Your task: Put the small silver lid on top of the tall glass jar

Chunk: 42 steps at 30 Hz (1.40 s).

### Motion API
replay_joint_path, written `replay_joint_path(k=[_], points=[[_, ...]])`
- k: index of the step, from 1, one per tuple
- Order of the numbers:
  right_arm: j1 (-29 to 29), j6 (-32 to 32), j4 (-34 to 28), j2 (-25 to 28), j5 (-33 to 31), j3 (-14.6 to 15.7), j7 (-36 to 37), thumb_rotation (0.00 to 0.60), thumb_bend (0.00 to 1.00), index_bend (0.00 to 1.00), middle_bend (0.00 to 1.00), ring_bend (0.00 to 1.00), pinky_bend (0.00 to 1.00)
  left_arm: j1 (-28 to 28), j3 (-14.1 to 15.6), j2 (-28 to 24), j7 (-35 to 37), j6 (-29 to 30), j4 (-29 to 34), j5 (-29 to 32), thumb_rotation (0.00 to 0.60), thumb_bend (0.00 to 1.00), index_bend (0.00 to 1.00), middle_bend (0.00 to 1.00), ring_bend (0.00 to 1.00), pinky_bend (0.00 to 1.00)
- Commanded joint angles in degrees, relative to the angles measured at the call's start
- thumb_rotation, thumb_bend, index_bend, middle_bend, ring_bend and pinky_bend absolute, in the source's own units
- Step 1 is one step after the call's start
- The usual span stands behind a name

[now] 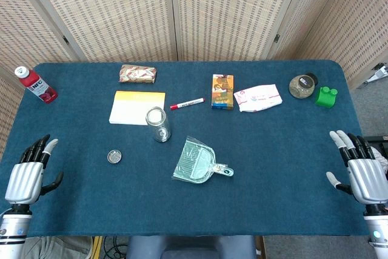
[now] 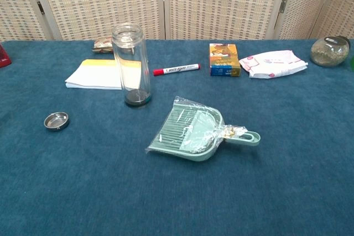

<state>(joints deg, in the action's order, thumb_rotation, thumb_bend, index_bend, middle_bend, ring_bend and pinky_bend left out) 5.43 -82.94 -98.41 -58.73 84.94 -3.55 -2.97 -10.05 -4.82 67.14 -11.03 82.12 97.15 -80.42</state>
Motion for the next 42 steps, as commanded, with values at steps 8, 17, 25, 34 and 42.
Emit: replay_joint_path(k=[8, 17, 25, 34, 42], points=[[-0.44, -1.06, -1.36, 1.02, 0.09, -0.31, -0.72, 0.6, 0.23, 0.0, 0.04, 0.0, 0.07, -0.85, 0.01, -0.26, 2.47, -0.92, -1.04, -1.6, 0.6, 0.37, 0.1, 0.0, 0.05, 0.11], [-0.95, -2.54, -3.3, 2.66, -0.05, -1.03, -1.16, 0.6, 0.23, 0.0, 0.04, 0.0, 0.07, -5.68, 0.23, -2.07, 9.29, -7.56, -4.45, -5.35, 0.6, 0.37, 0.17, 0.13, 0.25, 0.34], [-1.1, -2.35, -3.56, 2.81, -0.12, -0.87, -1.32, 0.6, 0.23, 0.0, 0.04, 0.0, 0.07, -11.78, 0.77, -1.46, 14.62, -17.48, -9.11, -5.96, 0.6, 0.37, 0.28, 0.56, 0.64, 0.89], [-0.9, -1.51, -3.36, 2.55, -0.43, -0.73, -1.53, 0.6, 0.23, 0.01, 0.04, 0.0, 0.07, -17.33, 1.04, 2.66, 16.36, -24.56, -15.17, -6.26, 0.6, 0.37, 0.37, 0.85, 0.86, 1.0], [-0.78, -0.88, -2.98, 2.33, -0.87, -0.66, -1.48, 0.6, 0.23, 0.0, 0.04, 0.0, 0.07, -21.31, 1.03, 7.75, 15.7, -30.43, -20.89, -3.86, 0.6, 0.37, 0.39, 0.89, 0.89, 1.0]])
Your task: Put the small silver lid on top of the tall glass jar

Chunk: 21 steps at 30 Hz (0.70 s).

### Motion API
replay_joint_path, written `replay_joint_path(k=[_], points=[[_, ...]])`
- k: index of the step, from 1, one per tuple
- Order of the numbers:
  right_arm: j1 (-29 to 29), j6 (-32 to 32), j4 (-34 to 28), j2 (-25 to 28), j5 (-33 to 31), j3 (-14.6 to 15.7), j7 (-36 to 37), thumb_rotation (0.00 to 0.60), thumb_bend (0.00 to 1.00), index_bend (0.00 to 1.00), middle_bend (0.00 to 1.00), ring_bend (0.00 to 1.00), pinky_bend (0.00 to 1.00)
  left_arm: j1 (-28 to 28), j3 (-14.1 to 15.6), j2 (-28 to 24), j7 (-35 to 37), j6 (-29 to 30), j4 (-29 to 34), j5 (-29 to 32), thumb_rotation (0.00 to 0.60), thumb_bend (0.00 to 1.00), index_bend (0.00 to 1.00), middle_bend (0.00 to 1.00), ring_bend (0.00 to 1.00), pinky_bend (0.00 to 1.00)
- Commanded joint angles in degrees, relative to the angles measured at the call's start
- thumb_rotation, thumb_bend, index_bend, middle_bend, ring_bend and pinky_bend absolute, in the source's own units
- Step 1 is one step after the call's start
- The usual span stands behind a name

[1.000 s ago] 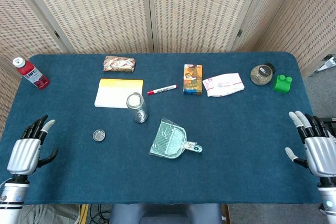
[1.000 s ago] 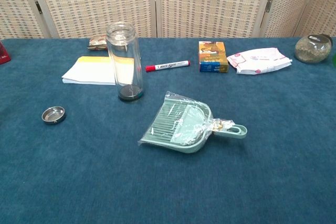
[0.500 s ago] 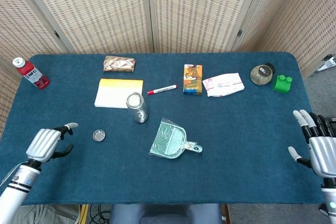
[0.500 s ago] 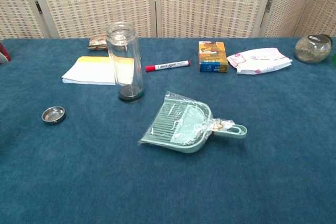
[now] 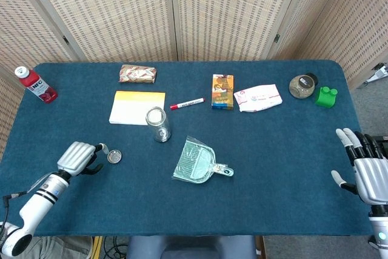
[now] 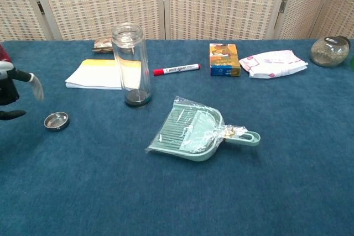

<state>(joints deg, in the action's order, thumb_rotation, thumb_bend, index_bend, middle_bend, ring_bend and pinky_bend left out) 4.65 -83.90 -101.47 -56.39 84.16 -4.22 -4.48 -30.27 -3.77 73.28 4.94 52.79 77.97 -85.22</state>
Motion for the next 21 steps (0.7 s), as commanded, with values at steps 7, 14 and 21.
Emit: replay_joint_path(k=[7, 14, 21], points=[[0.07, 0.47, 0.58, -0.17, -0.45, -0.01, 0.37, 0.6, 0.23, 0.0, 0.04, 0.0, 0.07, -2.74, -0.32, 4.99, -0.86, -3.1, -5.57, 3.14, 0.6, 0.37, 0.4, 0.89, 0.89, 1.0], [0.12, 0.9, 1.22, -0.34, -0.84, 0.01, 0.84, 0.6, 0.23, 0.0, 0.04, 0.0, 0.07, -3.88, -0.38, 7.9, -1.36, -4.21, -8.56, 4.66, 0.6, 0.37, 0.44, 0.9, 0.89, 1.0], [-0.19, 0.67, 1.66, -0.29, -0.92, 0.11, 1.36, 0.6, 0.23, 0.0, 0.04, 0.0, 0.07, -4.81, -0.27, 9.96, -1.78, -5.29, -10.73, 5.77, 0.6, 0.37, 0.49, 0.9, 0.89, 1.0]])
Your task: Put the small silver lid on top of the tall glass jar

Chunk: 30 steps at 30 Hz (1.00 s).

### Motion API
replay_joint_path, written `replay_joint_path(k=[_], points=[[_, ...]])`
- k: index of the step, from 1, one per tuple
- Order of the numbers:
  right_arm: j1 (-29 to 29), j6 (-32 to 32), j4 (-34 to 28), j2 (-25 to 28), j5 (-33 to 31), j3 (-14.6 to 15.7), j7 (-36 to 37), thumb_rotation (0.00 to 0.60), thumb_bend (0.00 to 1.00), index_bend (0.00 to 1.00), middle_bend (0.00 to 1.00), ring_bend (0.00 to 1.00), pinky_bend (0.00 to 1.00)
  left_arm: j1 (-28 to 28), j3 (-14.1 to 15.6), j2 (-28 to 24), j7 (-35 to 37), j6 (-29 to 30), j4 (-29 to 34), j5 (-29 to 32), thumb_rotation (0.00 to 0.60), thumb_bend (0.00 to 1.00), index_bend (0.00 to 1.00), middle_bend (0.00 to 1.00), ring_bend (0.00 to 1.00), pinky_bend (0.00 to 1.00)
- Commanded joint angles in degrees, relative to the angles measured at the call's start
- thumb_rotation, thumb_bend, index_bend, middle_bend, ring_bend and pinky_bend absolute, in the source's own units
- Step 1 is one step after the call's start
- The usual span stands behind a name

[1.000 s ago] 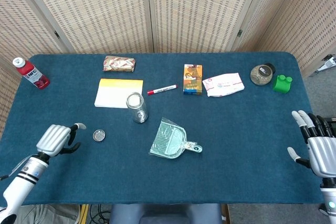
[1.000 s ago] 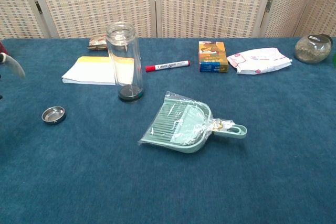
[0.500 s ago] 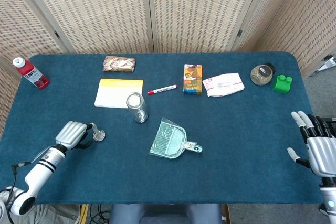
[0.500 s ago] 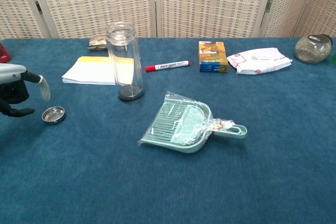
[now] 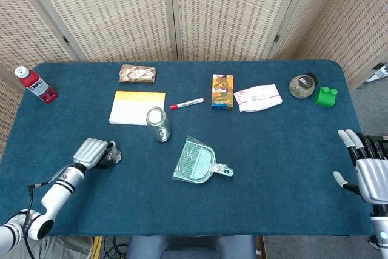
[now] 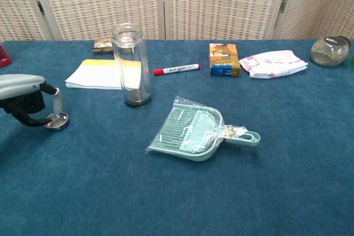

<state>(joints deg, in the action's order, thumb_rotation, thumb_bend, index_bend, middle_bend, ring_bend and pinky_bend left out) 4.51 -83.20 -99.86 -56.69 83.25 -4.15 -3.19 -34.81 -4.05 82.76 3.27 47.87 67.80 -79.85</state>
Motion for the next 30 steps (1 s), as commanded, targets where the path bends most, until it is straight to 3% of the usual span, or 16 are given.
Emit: replay_joint_path(k=[1, 13, 26, 30], points=[[-0.1, -0.07, 0.1, 0.0, -0.03, 0.05, 0.14, 0.6, 0.23, 0.0, 0.04, 0.0, 0.07, -0.38, -0.01, 0.69, -0.18, -0.52, -0.86, 0.59, 0.6, 0.37, 0.49, 0.9, 0.89, 1.0], [-0.62, -0.49, 0.43, 0.06, -0.07, 0.19, 0.7, 0.6, 0.23, 0.0, 0.04, 0.0, 0.07, -0.92, -0.09, 2.24, 0.34, -0.65, -2.87, 1.83, 0.6, 0.37, 0.58, 0.92, 0.91, 1.0], [-0.91, -0.48, 0.92, -0.1, -0.25, 0.27, 1.15, 0.6, 0.23, 0.0, 0.04, 0.0, 0.07, -1.5, 0.19, 3.0, 1.07, -1.47, -4.2, 2.47, 0.6, 0.38, 0.61, 0.92, 0.91, 1.0], [-0.83, -0.35, 0.97, -0.09, -0.2, 0.22, 1.23, 0.6, 0.23, 0.0, 0.04, 0.0, 0.07, -1.42, 0.32, 2.76, 1.42, -1.28, -4.18, 2.45, 0.6, 0.43, 0.61, 0.92, 0.91, 1.0]])
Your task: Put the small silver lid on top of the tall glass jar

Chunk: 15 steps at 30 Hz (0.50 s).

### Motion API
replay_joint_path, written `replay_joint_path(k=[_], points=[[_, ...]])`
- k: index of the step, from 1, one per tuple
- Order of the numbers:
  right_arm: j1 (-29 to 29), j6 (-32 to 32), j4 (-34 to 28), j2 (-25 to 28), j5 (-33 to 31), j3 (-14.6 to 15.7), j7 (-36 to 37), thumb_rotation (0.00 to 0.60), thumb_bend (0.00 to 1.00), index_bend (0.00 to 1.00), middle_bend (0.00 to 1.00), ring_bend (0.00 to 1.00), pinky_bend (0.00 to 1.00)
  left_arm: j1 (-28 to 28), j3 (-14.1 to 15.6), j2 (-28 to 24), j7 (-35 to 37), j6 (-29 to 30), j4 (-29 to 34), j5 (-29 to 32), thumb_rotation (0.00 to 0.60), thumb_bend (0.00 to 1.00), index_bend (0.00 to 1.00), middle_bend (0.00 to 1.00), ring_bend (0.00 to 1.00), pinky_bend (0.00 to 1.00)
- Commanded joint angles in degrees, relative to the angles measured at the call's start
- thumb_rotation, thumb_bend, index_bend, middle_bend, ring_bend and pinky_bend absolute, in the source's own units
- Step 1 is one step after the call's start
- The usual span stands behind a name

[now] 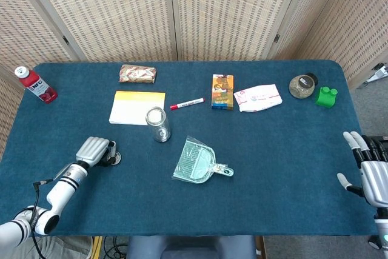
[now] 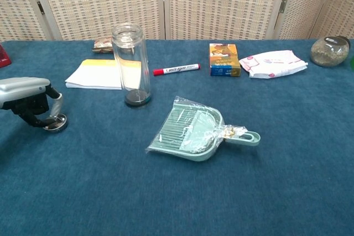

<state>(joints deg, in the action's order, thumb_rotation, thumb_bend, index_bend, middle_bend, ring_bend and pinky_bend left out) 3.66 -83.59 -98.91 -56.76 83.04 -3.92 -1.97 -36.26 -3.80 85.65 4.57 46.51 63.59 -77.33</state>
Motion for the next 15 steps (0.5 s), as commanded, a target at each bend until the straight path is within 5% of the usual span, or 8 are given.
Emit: replay_joint_path(k=[1, 15], points=[[0.05, 0.09, 0.04, -0.03, 0.01, -0.01, -0.01, 0.6, 0.23, 0.0, 0.04, 0.0, 0.07, 0.04, 0.13, -0.23, 0.21, 0.11, 0.1, -0.12, 0.6, 0.46, 0.61, 0.92, 0.91, 1.0], [0.05, 0.09, -0.22, 0.04, 0.16, -0.04, -0.07, 0.6, 0.23, 0.0, 0.04, 0.0, 0.07, 0.72, -0.25, -4.6, 2.17, 2.45, 5.01, -0.58, 0.6, 0.55, 0.62, 0.93, 0.91, 1.0]])
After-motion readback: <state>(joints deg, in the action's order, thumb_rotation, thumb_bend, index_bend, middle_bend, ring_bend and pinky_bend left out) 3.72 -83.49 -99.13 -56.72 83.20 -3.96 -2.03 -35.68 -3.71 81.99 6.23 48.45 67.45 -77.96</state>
